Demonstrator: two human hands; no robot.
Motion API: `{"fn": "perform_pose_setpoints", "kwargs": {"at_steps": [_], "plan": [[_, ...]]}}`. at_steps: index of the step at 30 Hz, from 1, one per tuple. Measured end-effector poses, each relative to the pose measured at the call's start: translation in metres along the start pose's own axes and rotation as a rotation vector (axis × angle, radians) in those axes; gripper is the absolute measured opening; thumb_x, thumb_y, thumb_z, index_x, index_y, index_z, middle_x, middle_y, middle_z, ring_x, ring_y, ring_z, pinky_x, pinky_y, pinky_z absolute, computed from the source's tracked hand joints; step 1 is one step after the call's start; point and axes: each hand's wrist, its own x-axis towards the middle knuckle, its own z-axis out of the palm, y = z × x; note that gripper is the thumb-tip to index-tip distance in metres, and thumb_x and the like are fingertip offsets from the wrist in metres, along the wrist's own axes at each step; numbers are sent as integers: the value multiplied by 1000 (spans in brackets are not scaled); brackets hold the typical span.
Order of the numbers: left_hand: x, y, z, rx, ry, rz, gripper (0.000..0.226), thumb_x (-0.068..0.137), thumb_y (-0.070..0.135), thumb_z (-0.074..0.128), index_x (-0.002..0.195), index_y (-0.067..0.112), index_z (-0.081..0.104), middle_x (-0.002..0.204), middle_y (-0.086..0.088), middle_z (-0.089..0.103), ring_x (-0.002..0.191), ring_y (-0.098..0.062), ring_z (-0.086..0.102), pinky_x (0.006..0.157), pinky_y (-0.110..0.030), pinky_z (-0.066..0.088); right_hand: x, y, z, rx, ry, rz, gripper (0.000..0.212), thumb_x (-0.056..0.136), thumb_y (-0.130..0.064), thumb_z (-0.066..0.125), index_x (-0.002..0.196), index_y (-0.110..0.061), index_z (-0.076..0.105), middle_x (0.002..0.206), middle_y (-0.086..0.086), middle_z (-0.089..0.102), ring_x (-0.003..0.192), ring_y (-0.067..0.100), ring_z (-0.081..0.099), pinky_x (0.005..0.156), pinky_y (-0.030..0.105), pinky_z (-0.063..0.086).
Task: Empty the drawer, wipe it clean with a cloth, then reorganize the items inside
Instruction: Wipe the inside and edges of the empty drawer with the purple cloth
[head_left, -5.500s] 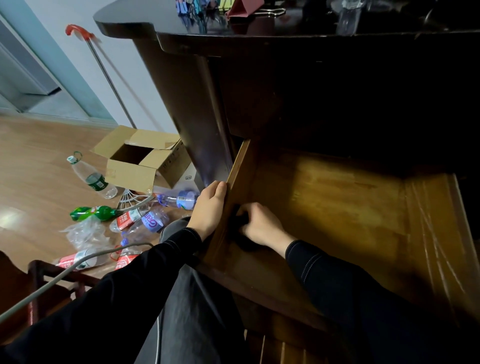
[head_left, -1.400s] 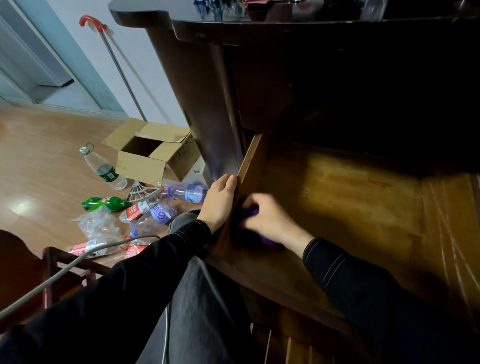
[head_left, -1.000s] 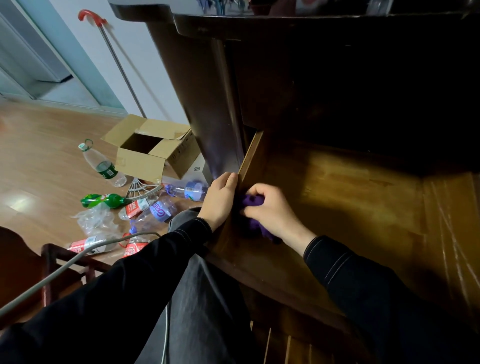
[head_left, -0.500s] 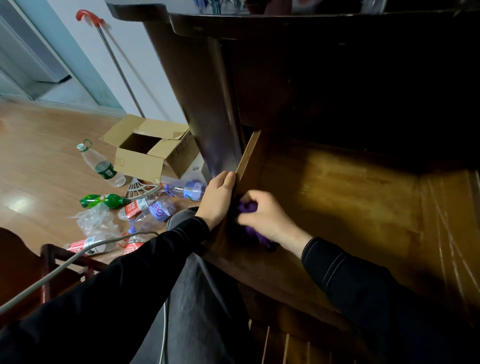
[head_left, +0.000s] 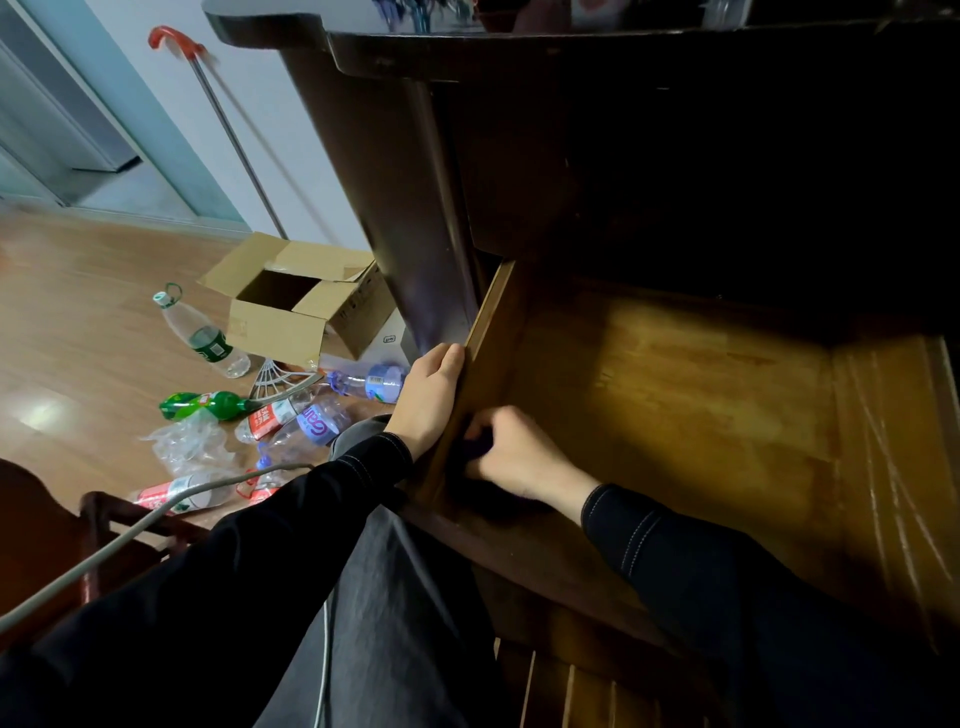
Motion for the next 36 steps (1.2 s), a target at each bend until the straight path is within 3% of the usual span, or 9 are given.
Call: {"fn": "perform_pose_setpoints", "kwargs": {"at_steps": [5,9,11,17,22,25,30,33,36], "plan": [[-1,2,-1,5,8,13,38,108,28,38,106,-4,59,107,-28,63,106,-41,59,100,-54,43,0,-7,-12,302,53,-128,21,64,-15,80,74,-27,65,70,-13,69,68,-2,62,62,16,49],[-1,2,-1,11,-6,-7,39,108,32,35,111,1,60,110,-23,65,106,-36,61,101,-53,45,-3,3,3,166,-6,-18,22,72,-9,80,87,-18,67,87,-2,72,85,16,67,83,39,57],[-2,1,-1,12,-14,-13,39,108,33,35,113,5,61,111,-20,66,107,-33,62,102,-53,46,-1,3,1,25,-46,32,19,75,-12,79,88,-19,67,92,3,72,89,23,67,84,45,57],[0,2,-1,14,-6,-6,37,108,32,36,111,6,62,110,-16,67,106,-29,62,104,-51,44,-4,-9,-10,238,64,-105,20,63,-16,77,73,-29,64,71,-12,68,70,6,62,63,26,52],[-1,1,-1,3,-11,-19,37,108,34,35,113,8,61,113,-19,66,109,-33,62,103,-53,46,-10,1,17,-28,-95,59,21,81,-14,74,92,-20,58,101,2,66,96,27,64,85,43,54],[-1,1,-1,-4,3,-15,39,108,32,37,110,2,61,111,-24,65,108,-38,61,101,-54,46,-7,-1,7,-73,-89,16,22,78,-15,78,87,-23,60,98,2,68,93,25,65,85,44,55],[1,1,0,0,7,-8,41,108,29,39,110,-6,60,112,-28,62,110,-40,57,101,-51,42,-4,-10,-19,300,102,-116,23,70,-15,83,75,-26,64,70,-13,65,70,2,60,63,18,49],[3,0,0,-4,5,-16,39,107,31,39,109,0,61,109,-24,64,107,-37,59,102,-54,43,0,-1,-14,269,109,-60,22,72,-17,80,79,-27,62,76,-11,68,76,11,65,67,28,54],[2,-1,1,2,-6,-29,38,108,35,36,111,8,62,110,-16,66,106,-30,61,103,-52,44,5,7,-9,41,119,41,22,80,-19,75,89,-29,58,92,-5,68,90,20,66,76,39,56]]}}
